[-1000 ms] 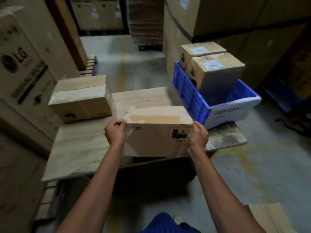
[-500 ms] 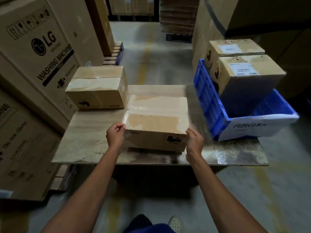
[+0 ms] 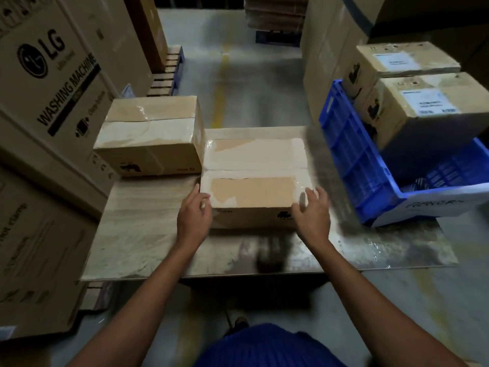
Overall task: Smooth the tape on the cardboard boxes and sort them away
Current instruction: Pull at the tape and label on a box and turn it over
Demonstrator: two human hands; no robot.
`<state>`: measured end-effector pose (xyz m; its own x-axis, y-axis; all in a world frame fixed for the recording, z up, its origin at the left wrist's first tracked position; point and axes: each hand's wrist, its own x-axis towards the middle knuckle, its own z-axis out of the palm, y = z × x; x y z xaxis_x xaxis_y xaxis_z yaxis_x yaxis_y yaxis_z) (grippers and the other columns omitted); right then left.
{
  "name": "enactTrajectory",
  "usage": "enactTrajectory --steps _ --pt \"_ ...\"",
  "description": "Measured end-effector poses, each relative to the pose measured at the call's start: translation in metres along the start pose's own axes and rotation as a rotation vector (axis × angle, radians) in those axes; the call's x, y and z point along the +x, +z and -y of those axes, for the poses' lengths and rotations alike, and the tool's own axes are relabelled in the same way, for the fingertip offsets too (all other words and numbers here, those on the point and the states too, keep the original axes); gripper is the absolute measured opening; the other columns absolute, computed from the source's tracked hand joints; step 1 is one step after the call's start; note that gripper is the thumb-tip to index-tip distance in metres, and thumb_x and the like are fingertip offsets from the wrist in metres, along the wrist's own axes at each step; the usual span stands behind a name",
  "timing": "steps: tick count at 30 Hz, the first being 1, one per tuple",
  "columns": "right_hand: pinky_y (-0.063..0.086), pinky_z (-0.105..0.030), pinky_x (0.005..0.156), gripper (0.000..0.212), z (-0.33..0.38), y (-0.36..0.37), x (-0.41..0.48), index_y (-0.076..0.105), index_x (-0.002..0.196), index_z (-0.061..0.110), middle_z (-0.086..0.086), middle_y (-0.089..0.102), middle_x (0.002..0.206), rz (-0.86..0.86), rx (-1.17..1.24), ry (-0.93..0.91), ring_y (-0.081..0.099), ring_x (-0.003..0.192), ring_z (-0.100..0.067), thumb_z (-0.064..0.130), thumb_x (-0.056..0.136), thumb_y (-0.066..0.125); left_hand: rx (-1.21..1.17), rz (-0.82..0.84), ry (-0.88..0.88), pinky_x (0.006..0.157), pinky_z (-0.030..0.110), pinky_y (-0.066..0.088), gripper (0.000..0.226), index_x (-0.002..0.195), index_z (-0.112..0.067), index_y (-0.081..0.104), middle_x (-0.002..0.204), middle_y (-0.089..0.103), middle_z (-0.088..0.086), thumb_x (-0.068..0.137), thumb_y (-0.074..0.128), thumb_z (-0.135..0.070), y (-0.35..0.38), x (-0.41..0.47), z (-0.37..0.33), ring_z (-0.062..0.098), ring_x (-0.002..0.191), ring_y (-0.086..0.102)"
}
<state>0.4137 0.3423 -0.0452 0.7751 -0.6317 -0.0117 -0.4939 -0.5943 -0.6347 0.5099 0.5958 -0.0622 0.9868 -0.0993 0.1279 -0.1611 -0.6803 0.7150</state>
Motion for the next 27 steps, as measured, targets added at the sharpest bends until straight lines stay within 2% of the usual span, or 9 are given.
enactTrajectory --steps 4,7,9,13,17,19,21,24,27 --pt "0.039 -0.055 0.112 0.053 0.028 0.037 -0.023 0.055 0.135 0.005 -0.021 0.042 0.152 0.033 -0.199 -0.403 0.040 0.141 -0.040 0.020 0.085 0.067 0.125 0.043 0.365 0.113 0.034 0.035 0.025 0.117 -0.003 0.067 0.147 0.051 0.017 0.093 0.057 -0.002 0.001 0.001 0.007 0.030 0.139 0.043" --pt "0.029 -0.055 0.117 0.069 0.048 0.066 -0.035 0.047 0.144 0.008 -0.019 0.037 0.158 0.157 -0.286 -0.610 0.031 0.148 -0.038 0.023 0.080 0.070 0.218 0.116 0.534 0.119 0.041 0.031 0.040 0.131 -0.001 0.058 0.152 0.044 0.017 0.096 0.047 -0.016 0.006 0.005 0.013 0.030 0.146 0.034" --pt "0.023 -0.053 0.119 0.077 0.057 0.079 -0.037 0.043 0.149 0.010 -0.016 0.034 0.161 0.241 -0.378 -0.672 0.028 0.150 -0.035 0.029 0.080 0.068 0.352 0.226 0.527 0.121 0.045 0.028 0.056 0.145 -0.002 0.046 0.159 0.033 0.017 0.097 0.039 -0.031 0.010 0.006 0.013 0.030 0.151 0.023" --pt "0.020 -0.052 0.119 0.088 0.061 0.093 -0.039 0.043 0.151 0.014 -0.012 0.038 0.159 0.297 -0.533 -0.673 0.032 0.149 -0.031 0.037 0.071 0.068 0.525 0.392 0.392 0.124 0.040 0.012 0.070 0.157 -0.007 0.022 0.166 0.011 0.012 0.096 0.015 -0.040 0.014 0.001 0.011 0.026 0.155 0.005" --pt "0.037 -0.047 0.107 0.067 0.063 0.082 -0.023 0.053 0.139 0.019 -0.007 0.050 0.149 0.284 -0.467 -0.729 0.045 0.135 -0.029 0.047 0.077 0.055 0.512 0.338 0.474 0.108 0.045 0.043 0.056 0.129 -0.004 0.060 0.142 0.054 0.019 0.089 0.031 -0.029 0.009 0.017 0.006 0.036 0.133 0.050" --pt "0.041 -0.042 0.092 0.045 0.075 0.073 -0.004 0.059 0.120 0.023 -0.002 0.057 0.130 0.255 -0.415 -0.759 0.052 0.115 -0.026 0.048 0.086 0.046 0.465 0.313 0.504 0.102 0.044 0.046 0.043 0.110 -0.006 0.064 0.126 0.060 0.017 0.090 0.033 -0.029 0.006 0.034 -0.001 0.036 0.121 0.056" --pt "0.041 -0.040 0.084 0.041 0.081 0.075 0.015 0.060 0.113 0.023 -0.001 0.058 0.122 0.237 -0.440 -0.740 0.054 0.107 -0.025 0.050 0.092 0.039 0.449 0.310 0.515 0.110 0.044 0.040 0.046 0.112 -0.006 0.064 0.133 0.058 0.019 0.094 0.032 -0.033 0.009 0.049 -0.005 0.037 0.130 0.051" --pt "0.037 -0.051 0.105 0.063 0.077 0.086 0.027 0.050 0.142 0.019 -0.010 0.045 0.151 0.268 -0.530 -0.611 0.043 0.138 -0.035 0.056 0.097 0.026 0.497 0.404 0.450 0.123 0.042 0.016 0.072 0.149 -0.008 0.043 0.162 0.027 0.017 0.096 0.014 -0.046 0.018 0.059 -0.007 0.032 0.152 0.021" --pt "0.014 -0.058 0.121 0.075 0.071 0.092 0.025 0.025 0.159 0.022 -0.009 0.017 0.168 0.372 -0.548 -0.539 0.012 0.155 -0.032 0.060 0.096 0.011 0.565 0.438 0.396 0.123 0.038 0.002 0.079 0.158 -0.014 0.025 0.166 0.013 0.011 0.092 -0.001 -0.050 0.024 0.058 -0.005 0.026 0.155 0.007"
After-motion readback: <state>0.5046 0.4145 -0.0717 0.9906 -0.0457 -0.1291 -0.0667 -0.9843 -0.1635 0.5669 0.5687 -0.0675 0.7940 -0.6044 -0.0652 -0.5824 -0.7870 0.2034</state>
